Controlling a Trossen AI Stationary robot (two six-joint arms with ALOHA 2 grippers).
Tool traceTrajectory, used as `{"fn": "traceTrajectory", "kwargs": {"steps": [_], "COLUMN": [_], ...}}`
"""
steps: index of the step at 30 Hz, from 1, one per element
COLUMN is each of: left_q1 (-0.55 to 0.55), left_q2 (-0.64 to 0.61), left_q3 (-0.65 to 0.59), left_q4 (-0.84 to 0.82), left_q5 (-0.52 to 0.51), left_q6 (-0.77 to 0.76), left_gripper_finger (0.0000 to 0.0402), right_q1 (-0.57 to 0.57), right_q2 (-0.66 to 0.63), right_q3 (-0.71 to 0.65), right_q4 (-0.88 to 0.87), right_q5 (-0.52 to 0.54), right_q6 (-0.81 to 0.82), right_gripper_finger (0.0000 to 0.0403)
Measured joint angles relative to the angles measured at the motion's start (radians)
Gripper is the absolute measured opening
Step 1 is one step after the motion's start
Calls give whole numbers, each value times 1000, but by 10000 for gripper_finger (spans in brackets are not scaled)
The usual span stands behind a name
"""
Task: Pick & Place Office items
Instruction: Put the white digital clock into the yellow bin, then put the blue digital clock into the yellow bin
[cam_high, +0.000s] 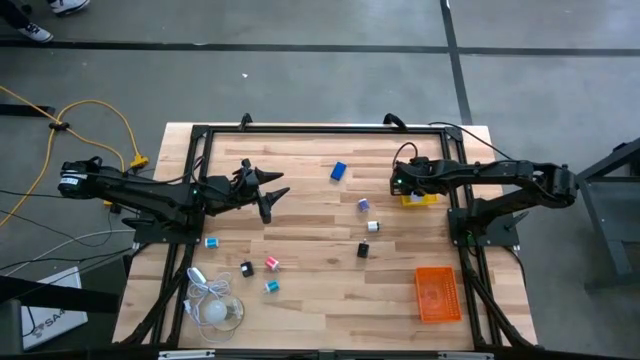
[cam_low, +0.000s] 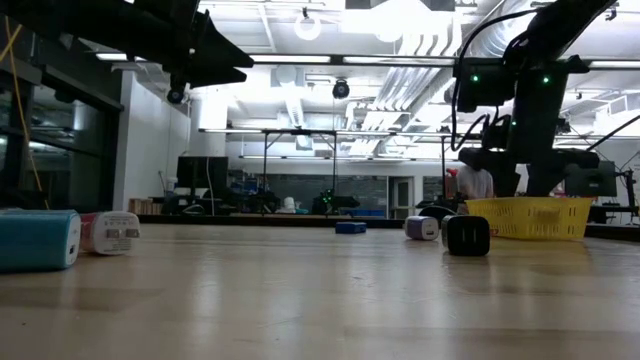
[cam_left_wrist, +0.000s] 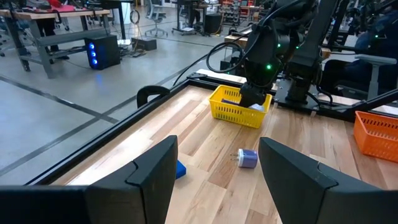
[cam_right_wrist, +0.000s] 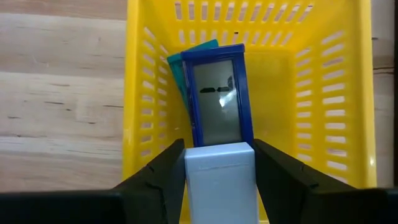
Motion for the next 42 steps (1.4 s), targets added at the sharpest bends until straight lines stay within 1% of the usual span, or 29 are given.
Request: {"fn": "traceTrajectory", "kwargs": {"steps": [5,12,16,28,37,42], "left_q1": [0,0,0,0,0,0], "left_q2": [0,0,0,0,0,0], "left_q3": [0,0,0,0,0,0], "left_q4": [0,0,0,0,0,0], "left_q5": [0,0,0,0,0,0], "left_q6": [0,0,0,0,0,0], "left_gripper_finger": [218,218,218,218,218,218], "right_q1": [0,0,0,-1,-1,-1], "right_q2": [0,0,0,-9,-122,-167], "right_q3": [0,0,0,0,1,1], "right_q4": [-6,-7,-7,1,6,26], "right_q5": [-4,1,2,24,42,71], "right_q6": [-16,-18,-18,-15,-17,-35], "right_gripper_finger": [162,212,228,231,231,231]}}
